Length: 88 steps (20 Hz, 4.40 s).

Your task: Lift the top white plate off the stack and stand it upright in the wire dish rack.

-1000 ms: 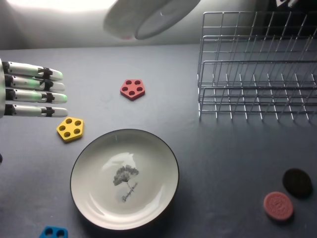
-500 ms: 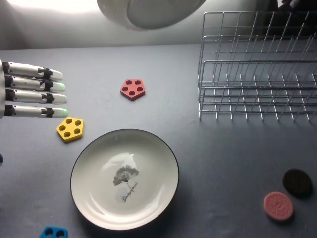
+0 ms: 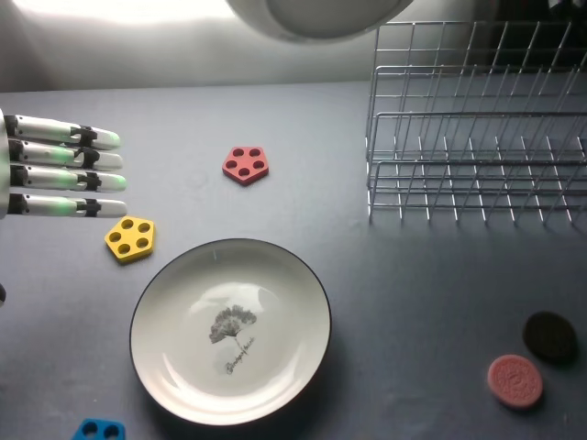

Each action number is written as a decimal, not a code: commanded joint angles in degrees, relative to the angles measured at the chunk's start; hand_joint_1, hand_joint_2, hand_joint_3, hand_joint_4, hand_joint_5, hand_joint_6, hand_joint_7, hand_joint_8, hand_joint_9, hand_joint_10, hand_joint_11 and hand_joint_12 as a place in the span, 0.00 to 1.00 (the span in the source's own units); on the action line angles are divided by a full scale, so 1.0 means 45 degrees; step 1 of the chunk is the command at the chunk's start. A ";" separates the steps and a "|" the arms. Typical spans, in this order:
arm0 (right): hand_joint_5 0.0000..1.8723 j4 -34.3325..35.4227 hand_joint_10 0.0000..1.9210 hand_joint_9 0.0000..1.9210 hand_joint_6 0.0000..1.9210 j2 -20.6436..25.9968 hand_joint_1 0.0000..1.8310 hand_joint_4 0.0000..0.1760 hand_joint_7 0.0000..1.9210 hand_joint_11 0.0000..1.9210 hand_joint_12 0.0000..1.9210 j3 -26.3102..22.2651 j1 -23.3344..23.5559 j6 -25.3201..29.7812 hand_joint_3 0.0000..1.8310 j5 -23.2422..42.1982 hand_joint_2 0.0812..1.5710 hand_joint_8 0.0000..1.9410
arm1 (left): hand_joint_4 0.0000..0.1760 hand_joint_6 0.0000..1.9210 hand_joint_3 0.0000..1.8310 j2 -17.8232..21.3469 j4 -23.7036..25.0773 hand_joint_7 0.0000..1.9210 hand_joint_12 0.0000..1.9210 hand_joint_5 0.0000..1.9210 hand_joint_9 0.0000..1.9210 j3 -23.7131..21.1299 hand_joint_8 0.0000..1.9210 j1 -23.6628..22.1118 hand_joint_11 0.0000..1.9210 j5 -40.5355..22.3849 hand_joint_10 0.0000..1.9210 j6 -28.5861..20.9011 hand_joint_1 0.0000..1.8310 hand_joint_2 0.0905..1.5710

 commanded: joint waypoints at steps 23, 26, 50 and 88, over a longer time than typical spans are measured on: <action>0.49 -0.1006 0.35 0.59 0.55 0.2821 0.82 0.00 0.54 0.54 0.66 -0.2449 0.0950 0.2178 0.00 -0.0898 0.65 0.35 | 0.00 0.00 0.00 0.0138 -0.0729 0.05 0.12 0.03 0.05 0.0096 0.00 -0.0282 0.00 -0.0701 0.00 0.0088 0.05 0.61; 0.50 -0.1465 0.30 0.62 0.51 0.3188 0.82 0.00 0.56 0.55 0.64 -0.2873 0.1214 0.2486 0.00 -0.0899 0.64 0.32 | 0.00 0.00 0.00 0.0141 -0.0728 0.05 0.12 0.03 0.05 0.0096 0.00 -0.0280 0.00 -0.0706 0.00 0.0088 0.04 0.61; 0.54 -0.1372 0.28 0.63 0.46 0.3785 0.82 0.00 0.60 0.55 0.64 -0.2376 0.0065 0.2702 0.00 -0.0610 0.63 0.24 | 0.00 0.00 0.00 0.0129 -0.0649 0.03 0.10 0.01 0.03 0.0095 0.00 -0.0285 0.00 -0.0768 0.00 0.0089 0.05 0.61; 0.48 -0.1322 0.38 0.56 0.57 0.4224 0.81 0.00 0.52 0.52 0.68 -0.1938 -0.0673 0.2704 0.00 -0.0436 0.66 0.39 | 0.00 0.00 0.00 0.0123 -0.0560 0.05 0.15 0.03 0.06 0.0097 0.00 -0.0302 0.00 -0.0771 0.00 0.0087 0.08 0.61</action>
